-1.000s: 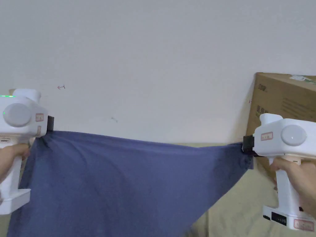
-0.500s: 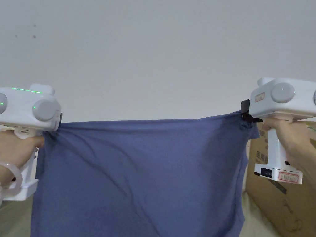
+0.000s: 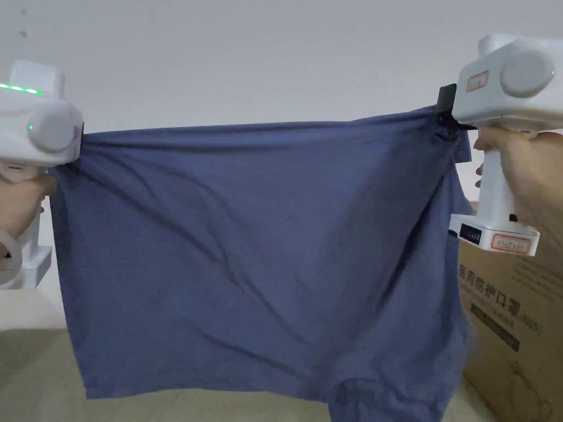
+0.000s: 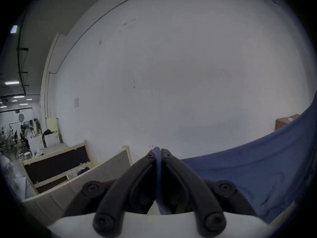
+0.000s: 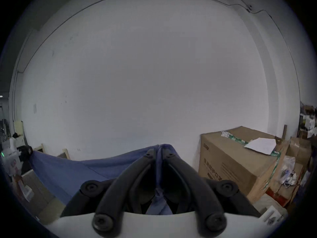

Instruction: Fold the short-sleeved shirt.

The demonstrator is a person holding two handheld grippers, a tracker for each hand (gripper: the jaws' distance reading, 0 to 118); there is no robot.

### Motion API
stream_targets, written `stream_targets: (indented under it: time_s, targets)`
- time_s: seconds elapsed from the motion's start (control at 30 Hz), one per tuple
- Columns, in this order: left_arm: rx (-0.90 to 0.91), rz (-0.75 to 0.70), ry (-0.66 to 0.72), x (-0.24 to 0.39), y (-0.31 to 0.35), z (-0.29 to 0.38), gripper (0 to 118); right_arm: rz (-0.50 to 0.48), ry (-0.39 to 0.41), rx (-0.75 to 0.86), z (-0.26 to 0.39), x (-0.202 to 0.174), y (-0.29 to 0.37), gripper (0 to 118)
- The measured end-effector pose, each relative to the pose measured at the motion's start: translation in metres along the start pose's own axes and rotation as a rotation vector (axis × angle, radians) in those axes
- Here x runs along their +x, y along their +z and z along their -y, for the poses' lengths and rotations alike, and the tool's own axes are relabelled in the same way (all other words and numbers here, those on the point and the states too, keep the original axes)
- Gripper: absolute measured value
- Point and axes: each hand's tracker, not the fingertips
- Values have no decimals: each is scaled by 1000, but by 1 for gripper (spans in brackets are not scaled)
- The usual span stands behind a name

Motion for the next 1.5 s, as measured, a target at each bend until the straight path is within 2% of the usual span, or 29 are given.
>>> stream_targets:
  time_s: [0.03,0.17,0.27,0.37,0.47,0.57,0.6,0.7,0.8,0.97,1.1,1.2,1.37,1.5]
  targets:
    - [-5,-4,-4,4,-3,11,2,9,25,-23,11,0,-6,4]
    - [-127,4,-76,20,-22,82,2,-20,2,-156,79,10,-31,5]
    - [-244,40,-46,32,-35,152,2,0,-1,-297,152,14,-53,4]
    - [-381,60,-109,53,-47,237,2,18,-31,-438,234,21,-71,4]
    - [-506,58,-200,73,-50,315,2,32,-32,-579,314,25,-76,5]
    - [-664,93,-158,81,-43,385,1,55,-22,-723,391,41,-80,5]
    - [-689,92,-128,82,-33,404,1,78,-46,-765,417,47,-76,5]
    - [-728,124,-167,80,-12,449,1,87,-78,-862,471,61,-55,4]
    - [-758,145,-131,68,9,469,1,92,-58,-906,499,70,-24,5]
    - [-759,156,-137,42,65,466,1,58,-117,-917,507,84,42,5]
    - [-728,218,-191,14,137,451,2,34,-112,-900,502,84,115,5]
    - [-732,212,-145,-18,191,445,2,16,-80,-883,496,78,178,5]
    - [-723,204,-177,-57,267,443,2,-7,-93,-896,501,78,274,4]
    - [-727,205,-150,-87,327,454,2,-4,-90,-905,514,77,347,5]
